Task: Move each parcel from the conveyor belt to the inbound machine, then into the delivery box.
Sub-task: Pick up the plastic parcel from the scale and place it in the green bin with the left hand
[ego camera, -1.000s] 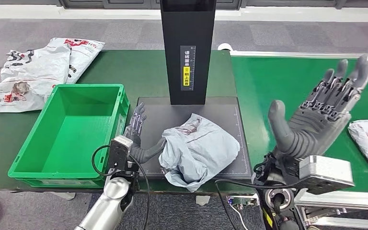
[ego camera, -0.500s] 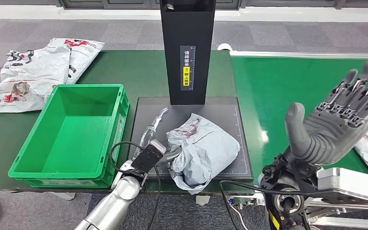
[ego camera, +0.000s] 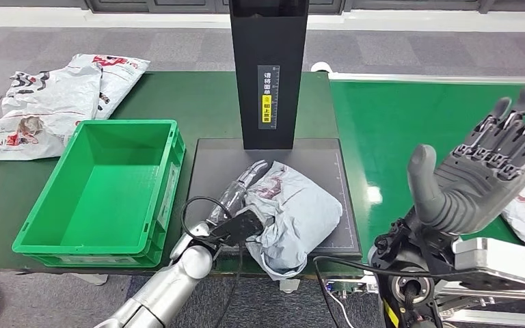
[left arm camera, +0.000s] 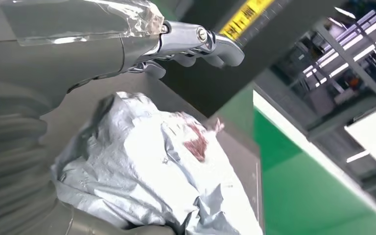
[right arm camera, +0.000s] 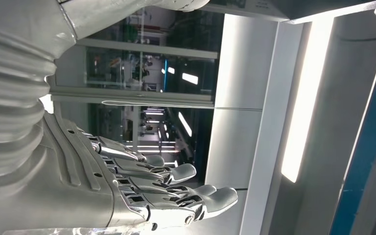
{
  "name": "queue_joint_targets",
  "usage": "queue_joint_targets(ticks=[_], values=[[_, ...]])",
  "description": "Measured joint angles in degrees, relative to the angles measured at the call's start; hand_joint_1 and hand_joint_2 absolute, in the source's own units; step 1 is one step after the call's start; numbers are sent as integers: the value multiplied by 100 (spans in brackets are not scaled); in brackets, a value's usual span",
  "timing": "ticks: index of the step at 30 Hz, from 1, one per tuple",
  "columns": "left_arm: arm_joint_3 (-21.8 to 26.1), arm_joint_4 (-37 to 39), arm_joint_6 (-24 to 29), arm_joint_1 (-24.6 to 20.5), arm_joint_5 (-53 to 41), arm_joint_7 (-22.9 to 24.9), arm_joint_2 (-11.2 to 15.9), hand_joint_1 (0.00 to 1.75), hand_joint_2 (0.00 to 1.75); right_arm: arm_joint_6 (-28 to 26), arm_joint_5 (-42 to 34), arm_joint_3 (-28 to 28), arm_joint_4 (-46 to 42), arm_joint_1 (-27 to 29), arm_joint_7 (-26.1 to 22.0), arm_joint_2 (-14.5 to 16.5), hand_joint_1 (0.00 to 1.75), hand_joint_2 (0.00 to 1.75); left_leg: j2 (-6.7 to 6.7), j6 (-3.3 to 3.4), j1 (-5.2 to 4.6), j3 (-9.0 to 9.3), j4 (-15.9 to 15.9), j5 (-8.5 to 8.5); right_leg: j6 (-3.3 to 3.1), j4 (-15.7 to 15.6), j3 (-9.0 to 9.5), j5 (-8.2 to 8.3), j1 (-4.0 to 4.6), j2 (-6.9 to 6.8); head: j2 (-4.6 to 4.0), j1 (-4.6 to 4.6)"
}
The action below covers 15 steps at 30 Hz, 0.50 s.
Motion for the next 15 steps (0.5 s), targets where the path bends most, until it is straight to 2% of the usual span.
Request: queue_joint_targets(ticks=[11, 12, 15], values=[[-175, 473, 1, -238, -164, 66, -117, 0, 175, -2, 1, 0, 0, 0, 0, 18, 0, 175, 0, 0, 0, 0, 0, 0, 0, 0, 0, 0, 2, 0, 1, 0], [-186, 494, 2, -247, -184, 66, -121, 20, 175, -4, 2, 0, 0, 0, 0, 18, 0, 175, 0, 0, 0, 0, 0, 0, 0, 0, 0, 0, 2, 0, 1, 0], [-228, 581, 4, -287, -287, 81, -137, 149, 175, -20, 18, 0, -2, 0, 0, 18, 0, 175, -1, 0, 0, 0, 0, 0, 0, 0, 0, 0, 1, 0, 1, 0]])
